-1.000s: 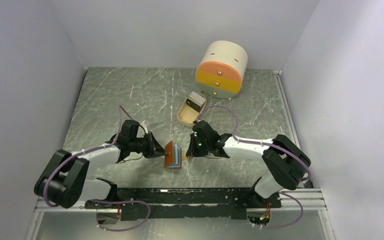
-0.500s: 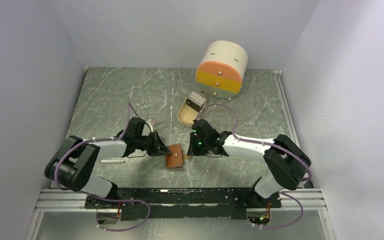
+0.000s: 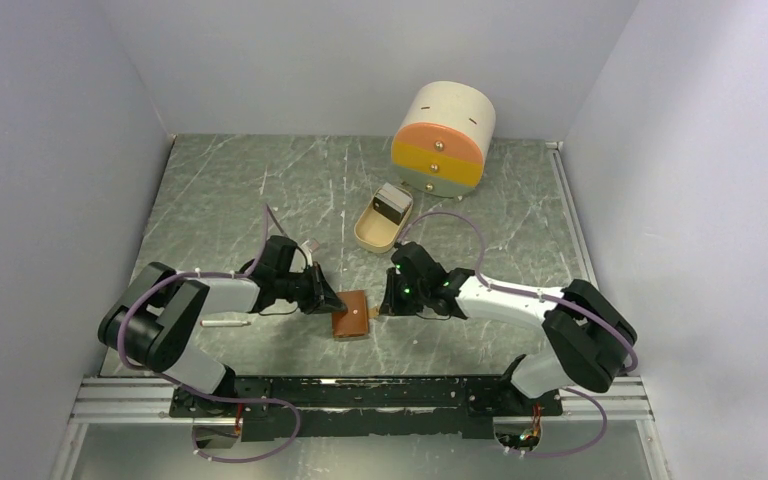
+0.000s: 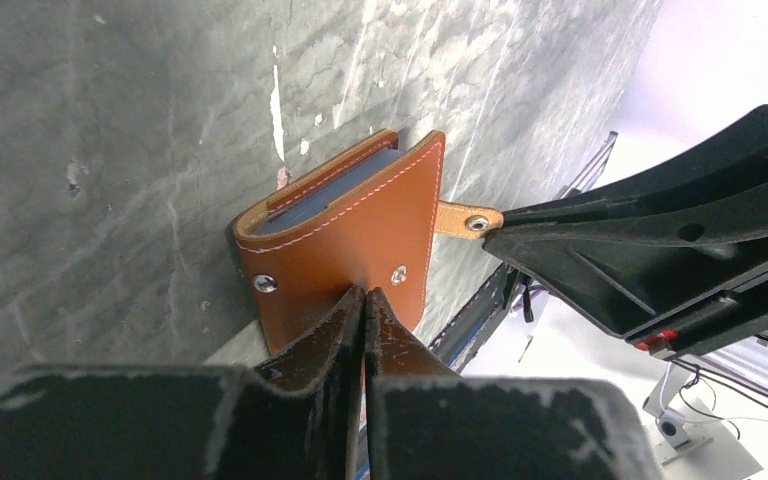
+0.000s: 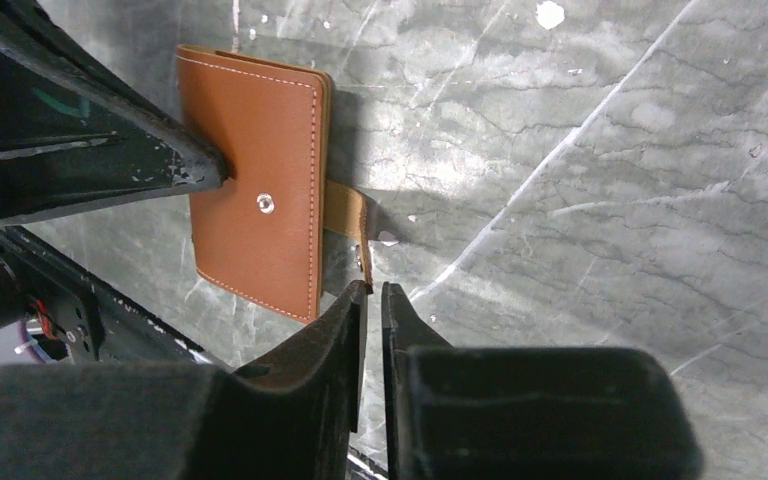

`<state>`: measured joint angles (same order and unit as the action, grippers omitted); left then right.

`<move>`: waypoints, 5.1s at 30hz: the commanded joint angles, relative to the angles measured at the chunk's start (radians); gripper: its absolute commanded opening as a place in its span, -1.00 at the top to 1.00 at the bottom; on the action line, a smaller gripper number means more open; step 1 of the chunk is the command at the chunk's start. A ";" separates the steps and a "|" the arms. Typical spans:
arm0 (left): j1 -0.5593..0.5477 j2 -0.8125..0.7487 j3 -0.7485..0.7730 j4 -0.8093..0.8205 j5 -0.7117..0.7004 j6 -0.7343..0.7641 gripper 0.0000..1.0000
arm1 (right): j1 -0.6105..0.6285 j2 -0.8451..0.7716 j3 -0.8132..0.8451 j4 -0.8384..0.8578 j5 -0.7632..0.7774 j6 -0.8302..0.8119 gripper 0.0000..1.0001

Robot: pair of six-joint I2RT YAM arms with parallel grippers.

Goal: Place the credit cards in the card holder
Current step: Close the card holder at the center of the board.

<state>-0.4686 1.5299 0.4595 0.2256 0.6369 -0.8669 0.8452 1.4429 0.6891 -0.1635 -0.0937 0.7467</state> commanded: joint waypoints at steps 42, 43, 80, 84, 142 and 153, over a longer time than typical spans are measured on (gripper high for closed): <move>-0.025 -0.003 -0.055 0.030 -0.016 -0.051 0.79 | 0.056 0.204 0.205 -0.011 -0.158 -0.120 1.00; -0.025 -0.007 -0.052 0.025 -0.016 -0.051 0.79 | 0.058 0.213 0.209 -0.015 -0.158 -0.122 1.00; -0.025 0.016 -0.046 -0.026 -0.036 -0.019 0.79 | 0.052 0.263 0.311 -0.126 -0.116 -0.178 0.55; -0.025 0.020 -0.046 -0.009 -0.027 -0.030 0.77 | 0.054 0.178 0.262 -0.168 -0.068 -0.168 0.46; -0.042 -0.100 0.180 -0.363 -0.098 0.065 0.63 | 0.084 0.093 0.138 0.061 0.025 -0.122 0.60; -0.041 0.061 0.168 -0.272 -0.053 0.067 0.69 | 0.085 0.114 0.145 0.051 0.031 -0.108 0.55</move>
<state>-0.5076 1.5433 0.6376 -0.0593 0.5758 -0.8230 0.9329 1.5623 0.8280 -0.0895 -0.0658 0.6285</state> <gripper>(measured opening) 0.161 0.227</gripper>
